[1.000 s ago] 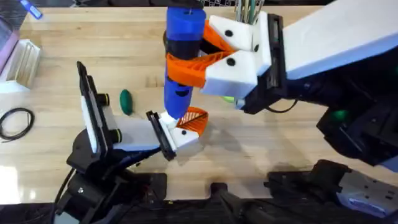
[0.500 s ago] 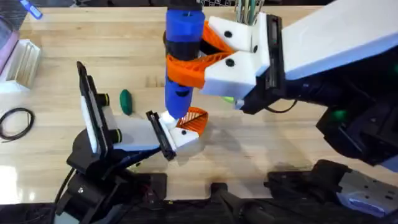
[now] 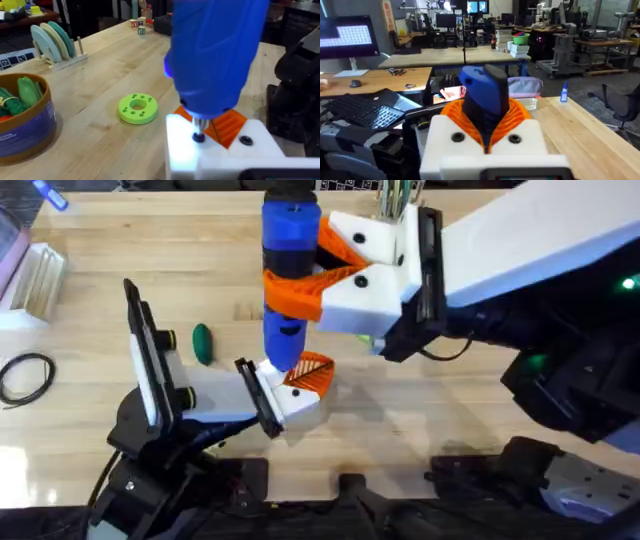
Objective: Pick up the gripper from the table and insert it into the empty holder that is missing its gripper. Then pick up a screw, insert it into the mounting hole, and use the screwdriver to tighten it. Finally, clean up the table by picking up the vegetable and placing it into the bucket.
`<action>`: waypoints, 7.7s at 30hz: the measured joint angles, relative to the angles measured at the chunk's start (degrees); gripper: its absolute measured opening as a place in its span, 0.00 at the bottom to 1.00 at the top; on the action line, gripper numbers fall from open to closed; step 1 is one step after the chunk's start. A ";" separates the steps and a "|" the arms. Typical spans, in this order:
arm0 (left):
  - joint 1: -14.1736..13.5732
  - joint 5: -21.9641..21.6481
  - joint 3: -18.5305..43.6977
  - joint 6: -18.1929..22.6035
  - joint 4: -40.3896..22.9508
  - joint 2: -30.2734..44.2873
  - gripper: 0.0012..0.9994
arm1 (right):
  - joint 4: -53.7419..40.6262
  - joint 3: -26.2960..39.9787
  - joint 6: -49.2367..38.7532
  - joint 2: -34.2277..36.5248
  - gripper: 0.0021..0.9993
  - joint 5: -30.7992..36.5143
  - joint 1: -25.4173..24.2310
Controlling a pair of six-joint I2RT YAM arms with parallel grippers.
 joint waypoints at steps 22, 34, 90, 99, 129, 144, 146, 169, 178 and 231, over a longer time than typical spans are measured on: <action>-0.02 0.01 0.02 0.12 0.15 -0.07 0.01 | 2.53 -0.43 -0.02 0.01 0.02 -0.71 0.15; -0.13 0.18 0.50 0.21 0.31 -0.07 0.01 | 4.55 -0.94 0.02 -0.66 0.02 -3.15 -1.22; -0.11 -0.04 0.42 0.20 -0.66 -0.04 0.01 | -45.23 5.19 -69.15 30.36 0.59 47.34 -25.02; -0.11 -0.22 0.42 0.20 -0.66 -0.04 0.01 | -47.32 6.45 -64.42 29.39 0.99 48.44 -25.00; -0.12 -8.61 0.83 -1.34 5.51 -0.06 0.99 | -60.04 12.17 -22.93 7.56 0.99 46.36 -24.85; -0.11 -40.17 34.81 -10.87 -33.04 29.67 0.99 | -60.08 12.17 -17.12 7.43 0.99 44.22 -24.85; -0.11 -42.01 39.92 -10.99 -38.19 37.52 0.99 | -60.06 12.17 -16.98 7.45 0.99 43.70 -24.85; 30.29 -43.90 52.94 -22.63 -54.47 73.31 0.99 | -60.54 12.17 -16.77 7.42 0.99 42.89 -24.85; 37.43 -42.86 52.96 -15.52 -50.23 82.50 0.99 | -60.54 12.17 -16.82 7.45 0.99 42.90 -24.85; 12.76 -34.29 74.69 -15.50 -23.96 98.18 0.95 | -60.63 12.17 -16.33 7.45 0.99 42.91 -24.85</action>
